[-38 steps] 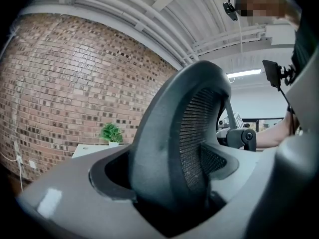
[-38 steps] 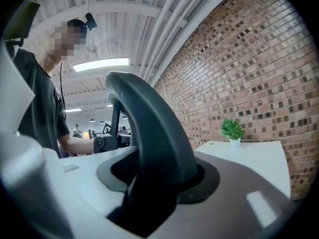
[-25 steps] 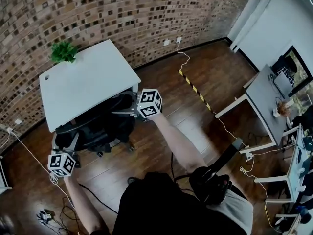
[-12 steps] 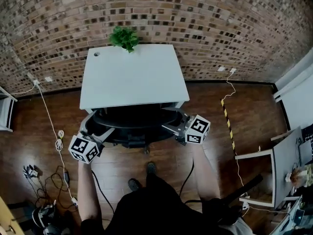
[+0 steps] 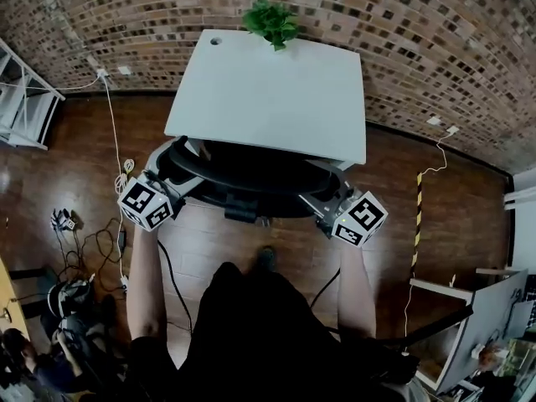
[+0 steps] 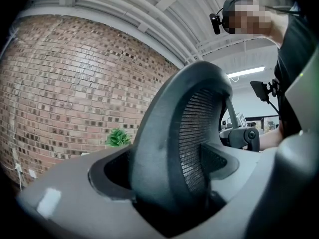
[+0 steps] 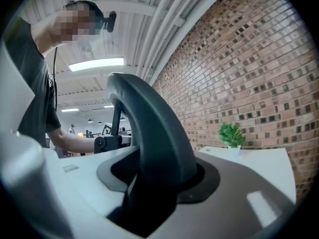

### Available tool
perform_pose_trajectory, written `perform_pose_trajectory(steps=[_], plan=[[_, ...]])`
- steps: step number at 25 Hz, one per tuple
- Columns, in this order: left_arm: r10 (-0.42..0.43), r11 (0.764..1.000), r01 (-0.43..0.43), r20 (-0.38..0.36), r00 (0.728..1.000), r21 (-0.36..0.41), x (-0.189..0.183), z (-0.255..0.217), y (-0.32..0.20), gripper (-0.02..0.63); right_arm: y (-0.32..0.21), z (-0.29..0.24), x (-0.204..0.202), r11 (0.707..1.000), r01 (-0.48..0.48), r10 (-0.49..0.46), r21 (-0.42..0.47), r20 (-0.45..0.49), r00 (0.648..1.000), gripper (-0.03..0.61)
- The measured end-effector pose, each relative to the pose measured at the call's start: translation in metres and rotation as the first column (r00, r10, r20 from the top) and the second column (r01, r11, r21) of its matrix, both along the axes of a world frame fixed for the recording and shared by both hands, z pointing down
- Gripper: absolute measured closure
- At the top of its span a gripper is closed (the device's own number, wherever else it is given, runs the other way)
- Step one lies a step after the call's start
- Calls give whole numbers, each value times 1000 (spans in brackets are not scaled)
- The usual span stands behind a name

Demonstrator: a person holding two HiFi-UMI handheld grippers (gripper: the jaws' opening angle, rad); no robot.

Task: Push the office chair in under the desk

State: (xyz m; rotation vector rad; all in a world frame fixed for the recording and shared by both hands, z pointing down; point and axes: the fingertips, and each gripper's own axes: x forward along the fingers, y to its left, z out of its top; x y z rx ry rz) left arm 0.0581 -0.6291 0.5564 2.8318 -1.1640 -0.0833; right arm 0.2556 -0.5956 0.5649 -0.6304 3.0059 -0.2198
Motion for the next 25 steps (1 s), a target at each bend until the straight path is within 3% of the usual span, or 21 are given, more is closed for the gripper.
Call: perform_pose_trajectory(steps=[13,25], plan=[[3,1000,-3,28,1000,4,1,7,-44,103,-48,15,2,999,22,-22,-30,19,1000,365],[18,1000,-18,7,1000,-18,-2,6,-88,101,-93,13,1,999,-4,4,-50,-8,1000,364]])
